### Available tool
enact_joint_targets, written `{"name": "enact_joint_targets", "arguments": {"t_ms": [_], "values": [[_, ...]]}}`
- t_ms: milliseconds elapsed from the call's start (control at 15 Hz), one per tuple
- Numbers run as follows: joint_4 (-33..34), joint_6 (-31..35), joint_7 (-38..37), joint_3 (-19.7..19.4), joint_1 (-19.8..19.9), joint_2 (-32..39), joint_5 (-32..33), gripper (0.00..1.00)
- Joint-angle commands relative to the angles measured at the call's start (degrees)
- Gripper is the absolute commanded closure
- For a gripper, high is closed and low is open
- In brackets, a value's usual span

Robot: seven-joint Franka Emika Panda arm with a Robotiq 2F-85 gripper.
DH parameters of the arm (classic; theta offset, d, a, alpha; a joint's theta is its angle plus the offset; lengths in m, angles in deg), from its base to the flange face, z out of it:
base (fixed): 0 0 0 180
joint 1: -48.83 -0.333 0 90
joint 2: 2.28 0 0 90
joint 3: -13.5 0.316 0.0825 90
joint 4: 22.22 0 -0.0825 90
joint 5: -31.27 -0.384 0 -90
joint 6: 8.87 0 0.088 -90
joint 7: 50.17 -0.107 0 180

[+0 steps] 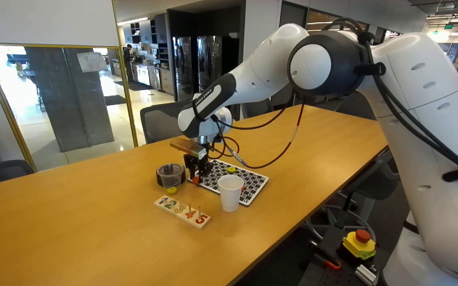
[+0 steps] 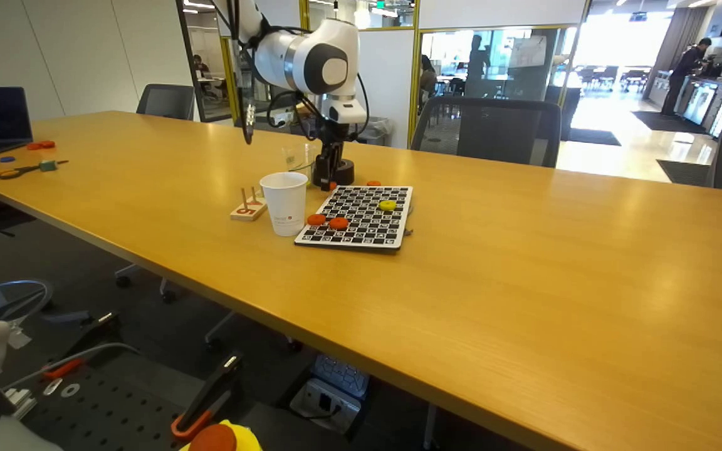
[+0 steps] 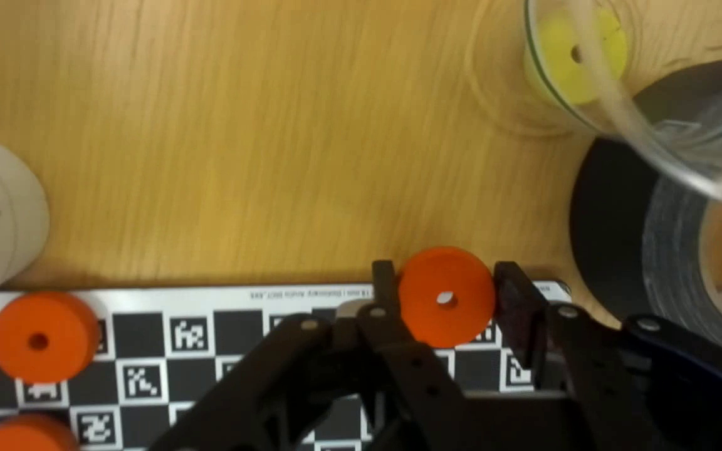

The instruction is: Put the yellow rings in the clear cup and the orange rings in the white cup

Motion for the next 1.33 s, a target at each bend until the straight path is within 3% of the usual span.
{"name": "enact_joint_targets", "arguments": {"t_ms": [0, 200, 667, 1000, 1267], "values": [[-6.15, -1.32, 9.13, 0.07, 2.55, -9.75, -0.05, 0.83], [-11.57, -3.88, 19.34, 0.47, 4.56, -17.72, -0.83, 0.83], [-20.13, -19.22, 43.53, -0.17, 6.79, -29.99, -6.93, 0.83], [-21.01, -25.01, 48.25, -0.48, 6.33, -28.65, -6.78, 0.83], [-21.72, -25.32, 50.41, -0.24, 6.0, -26.45, -7.27, 0.83]]}}
